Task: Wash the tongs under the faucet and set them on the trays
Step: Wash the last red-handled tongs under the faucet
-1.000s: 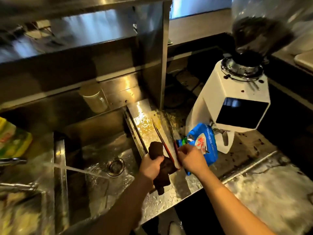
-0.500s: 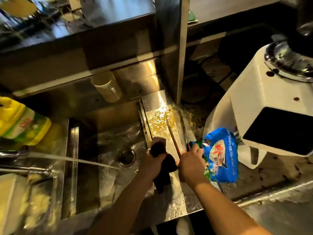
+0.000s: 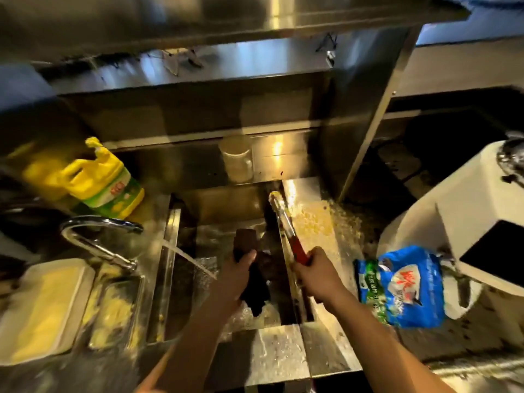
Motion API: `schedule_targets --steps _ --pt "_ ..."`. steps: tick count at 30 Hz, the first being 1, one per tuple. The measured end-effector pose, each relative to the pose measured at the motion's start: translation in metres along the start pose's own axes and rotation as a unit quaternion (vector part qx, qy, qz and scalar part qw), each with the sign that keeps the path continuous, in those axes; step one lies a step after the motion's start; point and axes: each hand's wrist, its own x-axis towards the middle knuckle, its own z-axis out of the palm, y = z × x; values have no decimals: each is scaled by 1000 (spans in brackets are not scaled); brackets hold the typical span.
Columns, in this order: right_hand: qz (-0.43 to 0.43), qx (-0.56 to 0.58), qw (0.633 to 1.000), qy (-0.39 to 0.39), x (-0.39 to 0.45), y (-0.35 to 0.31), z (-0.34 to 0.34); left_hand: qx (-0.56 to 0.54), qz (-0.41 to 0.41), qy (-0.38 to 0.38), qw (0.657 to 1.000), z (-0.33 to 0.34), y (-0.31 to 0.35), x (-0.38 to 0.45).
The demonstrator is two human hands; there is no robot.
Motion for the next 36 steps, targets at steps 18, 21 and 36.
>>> schedule_targets --steps 18,21,36 --pt "-40 16 964 -261 -71 -81 133 -341 -22 -15 940 -148 27 36" --pt "-34 5 957 -289 -80 -77 132 -266 -14 -16 964 -154 29 45" --pt "-50 -57 972 -223 -73 -100 135 -216 -56 5 975 -124 45 52"
